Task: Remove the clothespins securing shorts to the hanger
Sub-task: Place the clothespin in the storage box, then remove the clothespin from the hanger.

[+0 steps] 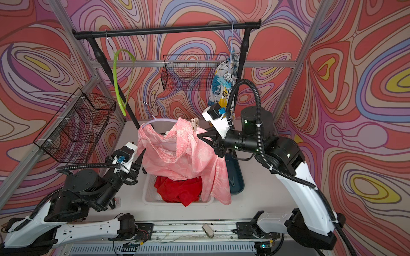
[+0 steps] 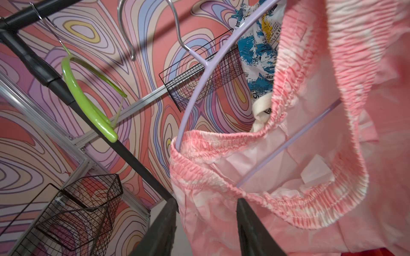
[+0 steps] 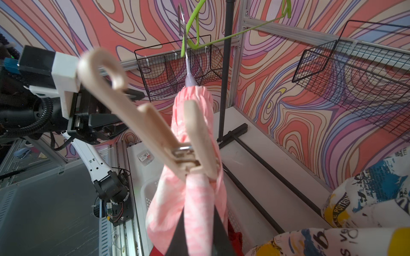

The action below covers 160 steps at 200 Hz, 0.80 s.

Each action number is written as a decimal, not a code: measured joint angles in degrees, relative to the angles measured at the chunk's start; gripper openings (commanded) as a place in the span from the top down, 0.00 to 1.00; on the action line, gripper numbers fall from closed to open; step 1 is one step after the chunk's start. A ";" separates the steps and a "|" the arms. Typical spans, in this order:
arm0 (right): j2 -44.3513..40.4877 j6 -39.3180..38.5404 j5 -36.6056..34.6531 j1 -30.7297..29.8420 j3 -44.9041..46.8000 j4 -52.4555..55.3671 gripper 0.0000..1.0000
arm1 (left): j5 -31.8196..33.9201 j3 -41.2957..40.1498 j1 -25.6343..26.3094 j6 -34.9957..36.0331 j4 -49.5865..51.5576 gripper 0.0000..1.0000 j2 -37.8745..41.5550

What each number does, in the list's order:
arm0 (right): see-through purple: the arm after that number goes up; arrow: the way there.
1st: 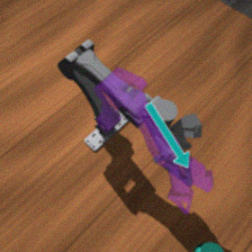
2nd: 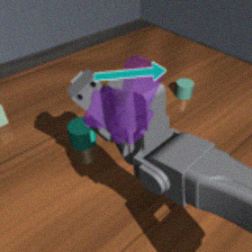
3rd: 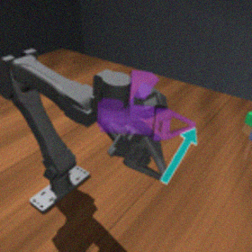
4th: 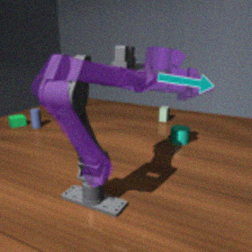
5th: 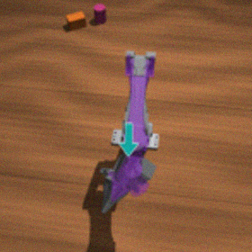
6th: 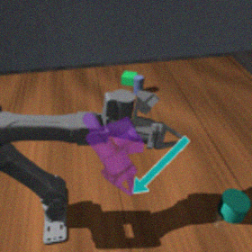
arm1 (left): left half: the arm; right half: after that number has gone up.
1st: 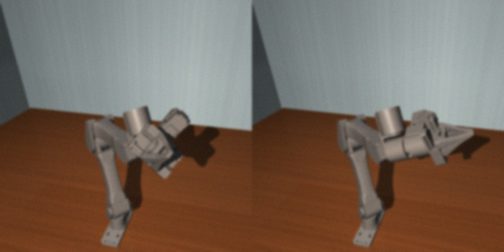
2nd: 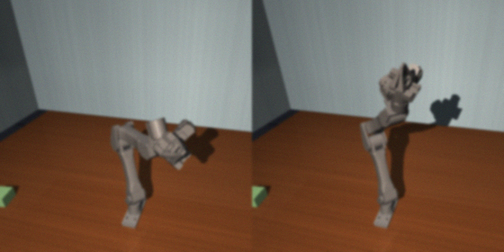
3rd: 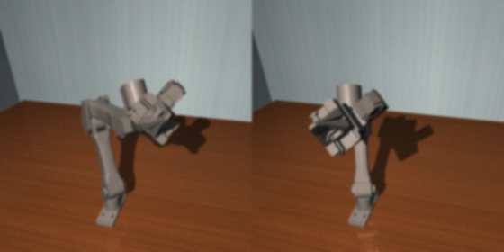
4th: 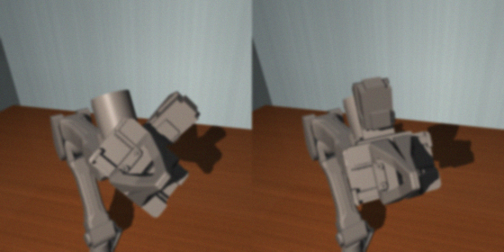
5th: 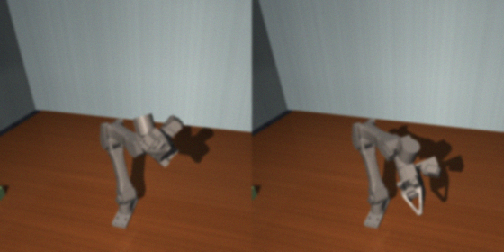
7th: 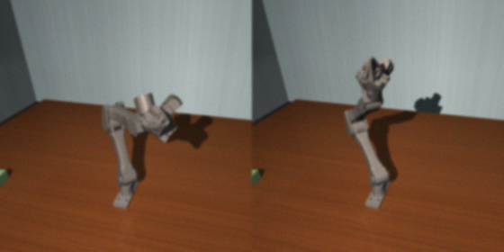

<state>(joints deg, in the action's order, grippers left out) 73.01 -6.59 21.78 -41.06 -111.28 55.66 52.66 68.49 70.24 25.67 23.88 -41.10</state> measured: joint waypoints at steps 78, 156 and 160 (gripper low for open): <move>0.22 0.07 2.67 0.00 0.00 2.12 1.00 | -21.64 11.13 -22.05 0.24 5.01 0.49 -15.17; 1.36 1.16 3.37 0.15 0.13 4.24 0.74 | -33.33 13.09 -29.11 6.62 11.08 1.00 -17.27; 1.46 1.31 3.41 0.15 0.13 4.15 0.64 | -33.20 13.09 -29.27 6.82 11.17 1.00 -17.18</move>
<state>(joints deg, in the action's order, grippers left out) 74.48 -5.28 25.19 -40.91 -111.15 59.81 19.46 81.58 40.97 32.49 35.05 -58.28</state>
